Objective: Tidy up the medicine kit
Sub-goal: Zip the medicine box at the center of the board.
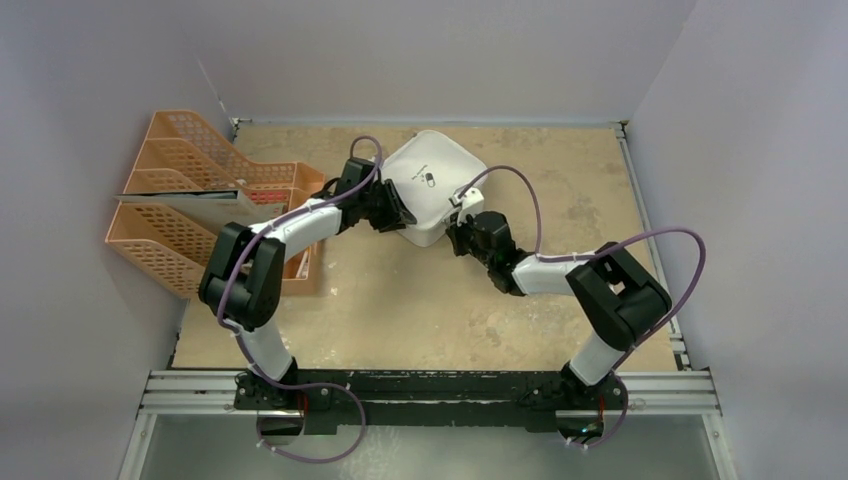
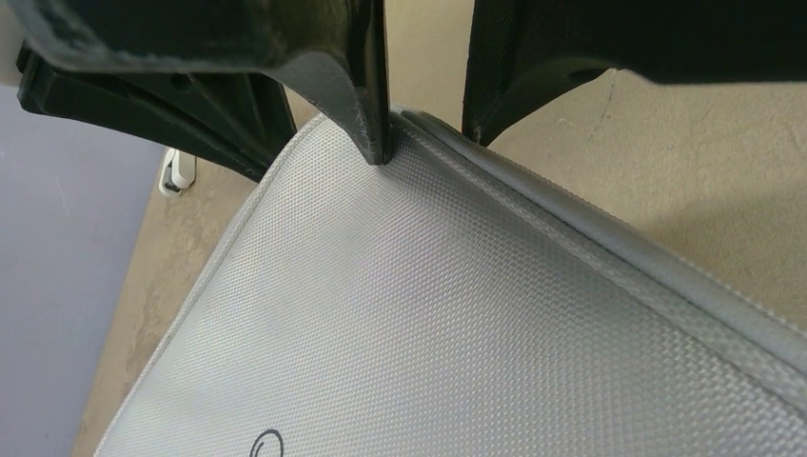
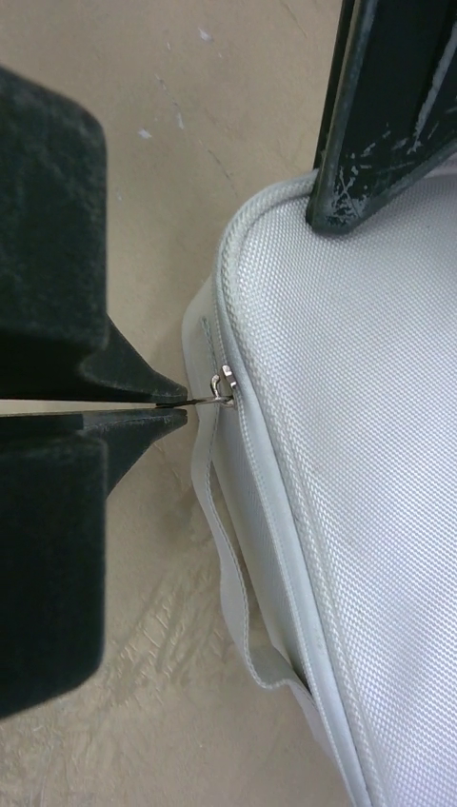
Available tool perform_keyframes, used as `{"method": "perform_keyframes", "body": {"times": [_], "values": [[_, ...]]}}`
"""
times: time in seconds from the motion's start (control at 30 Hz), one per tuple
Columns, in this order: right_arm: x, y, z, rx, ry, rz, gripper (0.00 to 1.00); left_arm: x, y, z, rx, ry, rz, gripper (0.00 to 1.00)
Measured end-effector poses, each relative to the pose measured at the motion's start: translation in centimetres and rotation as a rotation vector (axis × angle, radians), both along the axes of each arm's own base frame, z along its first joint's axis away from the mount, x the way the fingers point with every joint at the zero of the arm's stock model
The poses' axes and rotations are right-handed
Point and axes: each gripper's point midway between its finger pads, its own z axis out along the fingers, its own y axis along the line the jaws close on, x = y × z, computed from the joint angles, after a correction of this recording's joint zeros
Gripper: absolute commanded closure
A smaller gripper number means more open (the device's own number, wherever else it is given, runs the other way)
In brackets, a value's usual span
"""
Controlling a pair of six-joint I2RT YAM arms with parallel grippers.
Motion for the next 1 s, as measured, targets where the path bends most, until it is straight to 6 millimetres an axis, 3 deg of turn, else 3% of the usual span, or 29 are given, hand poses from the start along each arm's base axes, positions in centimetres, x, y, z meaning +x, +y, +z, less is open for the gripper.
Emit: {"method": "perform_keyframes", "body": {"times": [0.17, 0.4, 0.73, 0.83, 1.0], "values": [[1.5, -0.7, 0.0, -0.020, -0.010, -0.043, 1.00, 0.4, 0.4, 0.0, 0.017, -0.016, -0.002, 0.78], [5.4, -4.9, 0.2, -0.013, -0.004, -0.175, 1.00, 0.6, 0.7, 0.0, 0.039, -0.034, -0.015, 0.78], [9.5, -9.6, -0.3, 0.017, 0.036, -0.322, 1.00, 0.6, 1.2, 0.0, 0.076, -0.054, -0.029, 0.79], [10.0, -11.0, -0.4, 0.027, 0.054, -0.361, 1.00, 0.7, 1.3, 0.0, 0.088, -0.065, -0.031, 0.80], [9.9, -11.6, -0.5, 0.032, 0.064, -0.375, 1.00, 0.6, 1.6, 0.1, 0.100, -0.082, -0.041, 0.80]]}}
